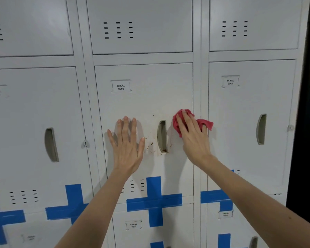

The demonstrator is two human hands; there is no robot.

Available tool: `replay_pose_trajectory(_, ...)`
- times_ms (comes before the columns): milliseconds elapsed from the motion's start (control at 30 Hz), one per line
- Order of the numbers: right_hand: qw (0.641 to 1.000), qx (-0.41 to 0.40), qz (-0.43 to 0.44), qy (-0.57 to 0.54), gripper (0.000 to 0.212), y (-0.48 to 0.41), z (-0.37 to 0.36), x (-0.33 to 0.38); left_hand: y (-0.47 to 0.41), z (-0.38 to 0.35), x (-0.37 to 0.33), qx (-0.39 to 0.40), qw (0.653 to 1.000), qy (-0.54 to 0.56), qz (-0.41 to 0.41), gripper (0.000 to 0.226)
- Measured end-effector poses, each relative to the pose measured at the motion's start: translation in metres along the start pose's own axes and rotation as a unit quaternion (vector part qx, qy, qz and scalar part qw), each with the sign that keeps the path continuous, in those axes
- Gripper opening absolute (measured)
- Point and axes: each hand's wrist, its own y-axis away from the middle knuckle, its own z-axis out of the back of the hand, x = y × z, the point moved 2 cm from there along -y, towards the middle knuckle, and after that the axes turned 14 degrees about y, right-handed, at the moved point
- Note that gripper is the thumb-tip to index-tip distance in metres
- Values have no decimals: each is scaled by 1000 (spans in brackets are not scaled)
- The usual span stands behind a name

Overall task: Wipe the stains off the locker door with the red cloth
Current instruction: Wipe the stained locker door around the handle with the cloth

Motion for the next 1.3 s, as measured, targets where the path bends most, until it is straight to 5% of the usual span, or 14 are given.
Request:
replay_pose_trajectory(133, 1000, -8, -16, -15, 83, -30, 9, -5, -10, 4, -2, -8, 1000, 5, -6, 64)
replay_pose_trajectory(433, 994, -20, 95, 46, 74, 10, -6, -8, -13, 6, -3, 14, 1000, 26, -3, 69)
replay_pose_trajectory(600, 988, -86, 122, -41, 28, -7, 19, -11, -14, 9, 0, 12, 999, 34, 4, 67)
replay_pose_trajectory(733, 989, -118, -8, -85, 43, -45, 34, -10, -14, 8, 1, 12, 999, 35, 9, 67)
replay_pose_trajectory(933, 989, -86, 113, 29, 42, -41, 8, -12, -14, 5, 2, 5, 999, 32, 7, 67)
replay_pose_trajectory(1300, 977, -90, 191, -33, 50, -4, 0, -17, -15, 0, -2, -2, 999, 33, 13, 68)
